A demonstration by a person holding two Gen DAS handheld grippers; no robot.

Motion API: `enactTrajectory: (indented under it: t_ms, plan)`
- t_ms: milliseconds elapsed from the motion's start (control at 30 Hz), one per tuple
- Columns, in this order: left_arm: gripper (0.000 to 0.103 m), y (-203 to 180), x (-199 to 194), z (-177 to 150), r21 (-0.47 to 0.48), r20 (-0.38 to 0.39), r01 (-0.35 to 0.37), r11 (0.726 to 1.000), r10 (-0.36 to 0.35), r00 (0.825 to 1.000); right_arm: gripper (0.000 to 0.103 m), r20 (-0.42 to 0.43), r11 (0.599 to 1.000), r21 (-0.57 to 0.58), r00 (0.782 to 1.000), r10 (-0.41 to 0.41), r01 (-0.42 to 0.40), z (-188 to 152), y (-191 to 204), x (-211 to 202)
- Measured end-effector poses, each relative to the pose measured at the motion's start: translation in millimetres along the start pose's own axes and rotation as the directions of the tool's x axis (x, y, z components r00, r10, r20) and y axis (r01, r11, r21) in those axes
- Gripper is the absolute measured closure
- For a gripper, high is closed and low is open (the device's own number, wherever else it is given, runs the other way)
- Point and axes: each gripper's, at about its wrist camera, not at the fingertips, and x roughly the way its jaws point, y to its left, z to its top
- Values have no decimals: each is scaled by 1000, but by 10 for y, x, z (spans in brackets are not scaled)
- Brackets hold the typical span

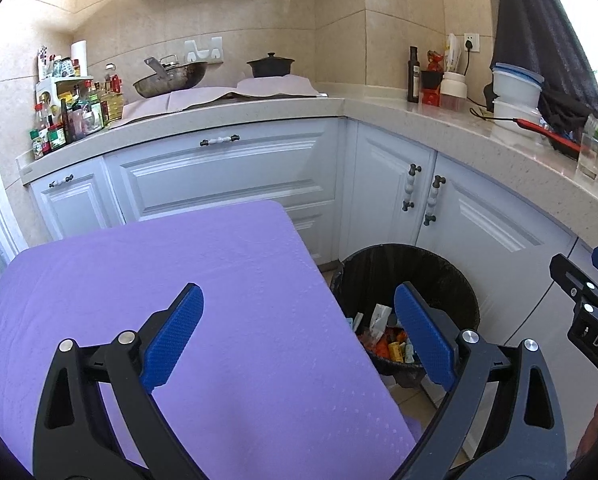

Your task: Collect trash

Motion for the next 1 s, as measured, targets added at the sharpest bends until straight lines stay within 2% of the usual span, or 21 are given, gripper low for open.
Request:
enactTrajectory:
  t_ms: [1000]
  plan:
    - [9, -48, 0, -13, -6, -3, 13, 1000, -13, 1000, 31, 13, 1000, 0, 1000, 4, -4, -7, -2, -70]
